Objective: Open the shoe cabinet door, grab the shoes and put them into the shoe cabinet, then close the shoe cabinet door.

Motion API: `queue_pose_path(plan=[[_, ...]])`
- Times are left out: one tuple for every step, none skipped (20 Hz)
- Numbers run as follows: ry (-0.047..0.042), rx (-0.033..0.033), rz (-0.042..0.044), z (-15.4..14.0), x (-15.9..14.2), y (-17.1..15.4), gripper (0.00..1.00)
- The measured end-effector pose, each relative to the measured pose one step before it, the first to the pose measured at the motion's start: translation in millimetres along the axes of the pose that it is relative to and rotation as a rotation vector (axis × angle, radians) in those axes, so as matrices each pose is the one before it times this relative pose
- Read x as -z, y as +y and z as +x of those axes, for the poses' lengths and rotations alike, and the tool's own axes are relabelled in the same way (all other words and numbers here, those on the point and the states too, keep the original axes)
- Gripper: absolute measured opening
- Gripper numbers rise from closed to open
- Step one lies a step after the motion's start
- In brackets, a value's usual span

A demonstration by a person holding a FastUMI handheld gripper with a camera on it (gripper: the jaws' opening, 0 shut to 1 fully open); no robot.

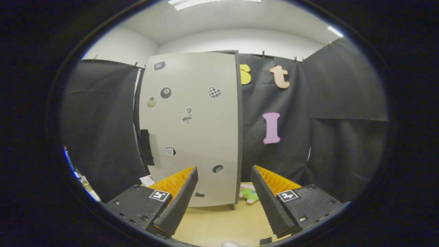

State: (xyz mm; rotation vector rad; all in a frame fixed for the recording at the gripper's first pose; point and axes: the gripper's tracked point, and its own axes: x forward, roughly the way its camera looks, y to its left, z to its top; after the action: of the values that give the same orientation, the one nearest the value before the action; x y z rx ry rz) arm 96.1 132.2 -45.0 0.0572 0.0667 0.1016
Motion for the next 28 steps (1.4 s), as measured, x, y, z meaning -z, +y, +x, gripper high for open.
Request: queue_pose_path(plan=[[-0.00502,0.01125,0.00045,-4.78,-3.84,-7.16,0.99],[-0.00722,0.01571,-0.00250,-6.03,-3.38,-12.71,0.99],[-0.00605,0.01921,-0.00442,-6.71,-2.82,-12.70,0.99],[-0.00766,0.02170,-0.00452,-5.27,-4.36,-12.39,0.99],[-0.00703,0.01915,-0.00408,-4.41,-1.97,-11.05,0.99],[-0.00202,0.01721,-0.00319,-3.28,-1.38,-11.51,0.99],[0.00051,0.01537,-0.00061,-1.83,0.26,-6.17,0.99],[0.00200,0.00925,0.00327,-1.82,0.67,-6.30,0.99],[0.00107,0.00822,0.00647,-2.19,0.81,-5.58,0.99],[-0.00056,0.00381,0.00798,-1.38,0.80,-3.99,0.99],[0.00422,0.00269,0.00774,-0.45,0.67,-4.77,0.99],[0.00189,-0.00170,0.00587,0.32,-0.31,-1.75,0.99],[-0.00075,0.00002,0.00337,-0.14,0.63,-1.51,0.99],[0.00182,-0.00088,-0.00297,0.48,-0.99,-0.89,0.99],[-0.00282,-0.00135,-0.00279,0.28,0.46,-0.16,0.99],[-0.00056,-0.00275,-0.00285,0.75,-1.30,-0.35,0.99],[-0.00102,-0.00191,-0.00327,0.07,0.10,0.81,0.99],[-0.00302,-0.00434,-0.00242,-0.23,-2.43,1.30,0.99],[-0.00152,-0.00544,-0.00253,0.19,-0.47,2.56,0.99],[-0.00474,-0.00793,-0.00376,0.01,-2.24,3.47,0.99],[-0.00380,-0.00214,-0.00578,-0.66,-2.10,2.07,0.99],[-0.00190,-0.00384,-0.00595,0.00,-1.06,1.42,0.99],[0.00036,-0.00277,-0.00106,-0.04,0.44,2.37,0.99],[-0.00066,-0.00365,0.00214,-0.71,-0.26,1.38,0.99],[0.00086,-0.00268,0.00370,-0.83,-0.23,1.24,0.99],[-0.00027,-0.00255,0.00368,0.14,0.08,1.31,0.99],[0.00014,-0.00286,0.00109,-0.74,0.46,2.15,0.99],[0.00019,-0.00271,-0.00109,-0.46,-0.35,1.41,0.99]])
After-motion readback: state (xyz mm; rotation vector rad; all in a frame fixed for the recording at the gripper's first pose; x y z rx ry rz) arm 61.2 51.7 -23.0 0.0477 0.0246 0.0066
